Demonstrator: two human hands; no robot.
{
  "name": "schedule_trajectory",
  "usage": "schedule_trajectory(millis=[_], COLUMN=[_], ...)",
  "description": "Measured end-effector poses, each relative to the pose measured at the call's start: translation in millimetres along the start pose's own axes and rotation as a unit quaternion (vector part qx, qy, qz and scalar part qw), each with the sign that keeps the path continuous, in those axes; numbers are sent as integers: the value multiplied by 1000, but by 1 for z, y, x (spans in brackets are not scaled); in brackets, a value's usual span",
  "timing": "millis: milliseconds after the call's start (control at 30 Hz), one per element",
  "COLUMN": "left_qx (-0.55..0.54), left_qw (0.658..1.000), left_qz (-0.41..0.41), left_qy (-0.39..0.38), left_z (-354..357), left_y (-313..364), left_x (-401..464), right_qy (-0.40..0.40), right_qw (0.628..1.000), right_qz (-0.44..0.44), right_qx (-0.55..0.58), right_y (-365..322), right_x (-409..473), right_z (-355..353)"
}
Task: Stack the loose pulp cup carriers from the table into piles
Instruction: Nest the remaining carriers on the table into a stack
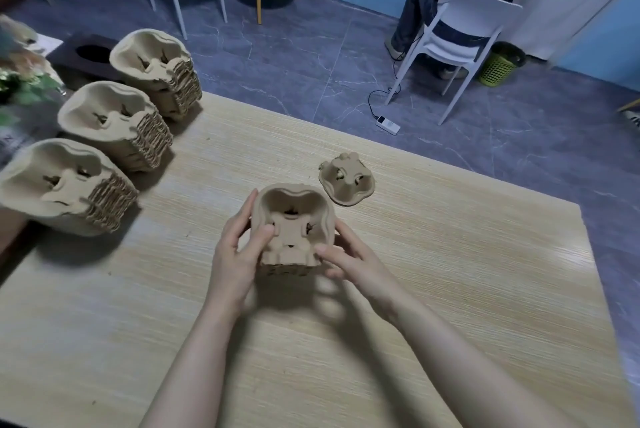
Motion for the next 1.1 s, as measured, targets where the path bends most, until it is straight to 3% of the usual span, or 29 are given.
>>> schedule_trajectory(millis=[200,267,333,433,533,633,833,1000,1100], left_qx=[-54,-48,-47,-46,-45,-46,-53,-53,-52], left_qw=[997,998,998,998,998,998,998,998,998], left_qz=[-11,-12,-16,-19,-18,-22,-24,-29,-28], left_qy=[49,44,40,38,35,30,26,24,24], left_z=[-27,-26,-25,-26,-27,-28,-28,-27,-27], left_y=[-1,-2,-4,-5,-5,-6,-7,-6,-6], left_x=[5,4,3,2,2,4,4,6,6], right_qy=[-55,45,186,285,252,248,287,276,232], right_qw=[997,994,963,913,890,904,900,855,888], right_qz=[-20,-66,-136,-93,-21,6,-125,-217,-243], right_qx=[-45,-72,-143,-278,-381,-348,-302,-382,-313], right_y=[-18,-34,-53,-51,-32,-23,-41,-49,-43], right_x=[28,56,87,131,165,173,143,114,99], right_z=[14,-15,-55,-91,-100,-101,-97,-91,-87])
Point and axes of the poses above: each hand's wrist, its own x-axis towards the middle knuckle, its own z-axis out of the palm, y = z × x, the point moved 9 cm from there along x, towards the middle knuckle, and after that the axes turned 12 degrees about y, right-handed, at the moved point
